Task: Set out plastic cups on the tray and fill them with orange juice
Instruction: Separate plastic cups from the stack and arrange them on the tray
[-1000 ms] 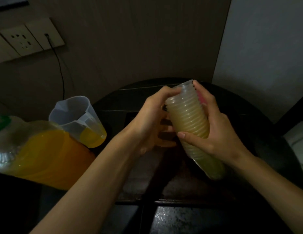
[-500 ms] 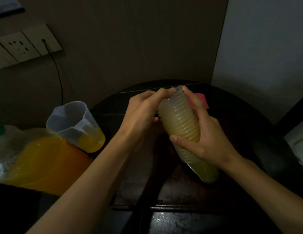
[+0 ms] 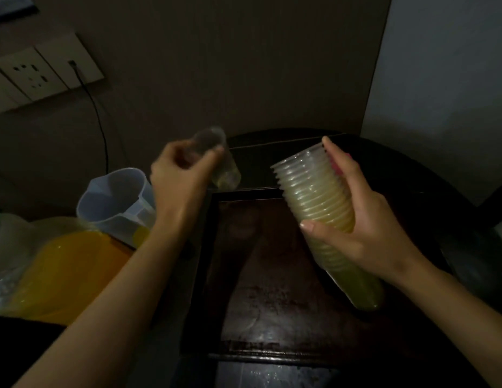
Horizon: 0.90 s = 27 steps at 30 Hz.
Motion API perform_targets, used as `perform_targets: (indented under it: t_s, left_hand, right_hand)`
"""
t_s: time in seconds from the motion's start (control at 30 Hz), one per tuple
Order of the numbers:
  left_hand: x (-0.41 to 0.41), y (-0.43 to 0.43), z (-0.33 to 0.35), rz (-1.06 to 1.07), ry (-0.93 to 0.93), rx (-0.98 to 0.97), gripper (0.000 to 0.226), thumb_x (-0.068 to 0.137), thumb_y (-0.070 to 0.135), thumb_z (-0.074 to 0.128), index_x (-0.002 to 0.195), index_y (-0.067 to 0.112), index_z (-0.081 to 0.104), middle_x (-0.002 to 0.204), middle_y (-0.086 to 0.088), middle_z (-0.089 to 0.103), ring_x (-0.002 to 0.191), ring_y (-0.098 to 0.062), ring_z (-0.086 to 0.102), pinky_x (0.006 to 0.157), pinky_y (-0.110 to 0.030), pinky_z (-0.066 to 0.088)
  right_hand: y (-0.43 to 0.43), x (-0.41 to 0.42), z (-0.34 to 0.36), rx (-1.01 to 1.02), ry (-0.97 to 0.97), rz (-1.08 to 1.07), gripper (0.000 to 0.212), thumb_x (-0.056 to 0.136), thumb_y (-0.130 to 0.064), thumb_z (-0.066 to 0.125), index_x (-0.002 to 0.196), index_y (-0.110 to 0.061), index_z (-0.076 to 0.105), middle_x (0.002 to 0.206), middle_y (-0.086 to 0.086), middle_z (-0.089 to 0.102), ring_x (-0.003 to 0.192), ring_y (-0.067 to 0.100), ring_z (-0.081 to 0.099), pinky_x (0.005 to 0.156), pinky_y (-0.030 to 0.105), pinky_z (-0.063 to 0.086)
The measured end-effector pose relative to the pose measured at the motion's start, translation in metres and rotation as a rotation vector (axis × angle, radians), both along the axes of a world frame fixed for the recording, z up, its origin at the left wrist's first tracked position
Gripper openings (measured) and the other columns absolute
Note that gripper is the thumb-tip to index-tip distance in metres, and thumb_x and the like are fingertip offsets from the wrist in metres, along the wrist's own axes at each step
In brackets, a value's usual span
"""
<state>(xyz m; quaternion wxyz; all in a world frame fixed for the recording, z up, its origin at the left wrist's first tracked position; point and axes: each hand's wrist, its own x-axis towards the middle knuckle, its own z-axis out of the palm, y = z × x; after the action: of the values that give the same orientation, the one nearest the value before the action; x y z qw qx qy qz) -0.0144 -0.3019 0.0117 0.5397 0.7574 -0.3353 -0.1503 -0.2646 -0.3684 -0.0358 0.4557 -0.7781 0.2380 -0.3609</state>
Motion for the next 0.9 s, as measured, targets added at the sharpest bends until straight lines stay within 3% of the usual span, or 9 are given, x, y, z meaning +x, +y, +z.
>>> perform_targets:
  t_s: [0.17,0.37,0.57,0.9]
  left_hand:
    - [0.006,-0.001,-0.058,0.072,-0.072,0.207,0.064,0.079,0.040,0.082,0.133,0.023,0.052,0.118,0.008,0.063,0.107,-0.007,0.063,0.097,-0.032,0.054]
    - [0.014,-0.008,-0.084,0.053,-0.117,0.261,0.056,0.082,0.038,0.081,0.127,0.023,0.053,0.120,0.003,0.065,0.104,-0.008,0.061,0.076,-0.014,0.045]
    - [0.015,-0.012,-0.088,0.036,-0.165,0.262,0.062,0.082,0.040,0.080,0.135,0.020,0.053,0.126,0.001,0.064,0.109,-0.008,0.059,0.086,-0.020,0.046]
    - [0.012,-0.011,-0.088,-0.020,-0.179,0.281,0.065,0.082,0.039,0.080,0.137,0.021,0.051,0.123,0.006,0.061,0.108,-0.006,0.057,0.084,-0.016,0.043]
  right_hand:
    - [0.003,0.005,-0.002,0.007,-0.062,-0.008,0.102,0.081,-0.031,0.083,0.155,-0.050,0.016,0.122,-0.042,0.056,0.104,-0.002,0.067,0.080,0.008,0.050]
    - [0.000,0.008,-0.003,-0.018,-0.137,-0.035,0.102,0.079,-0.028,0.077,0.155,-0.048,0.012,0.128,-0.042,0.053,0.107,-0.001,0.067,0.081,0.009,0.051]
    - [-0.006,0.005,-0.003,-0.012,-0.175,-0.072,0.102,0.082,-0.029,0.076,0.160,-0.043,0.011,0.132,-0.028,0.057,0.108,0.006,0.068,0.085,0.017,0.054]
    - [-0.006,0.002,-0.002,0.003,-0.188,-0.088,0.103,0.082,-0.029,0.075,0.161,-0.036,0.010,0.127,-0.037,0.056,0.108,0.005,0.068,0.083,0.016,0.055]
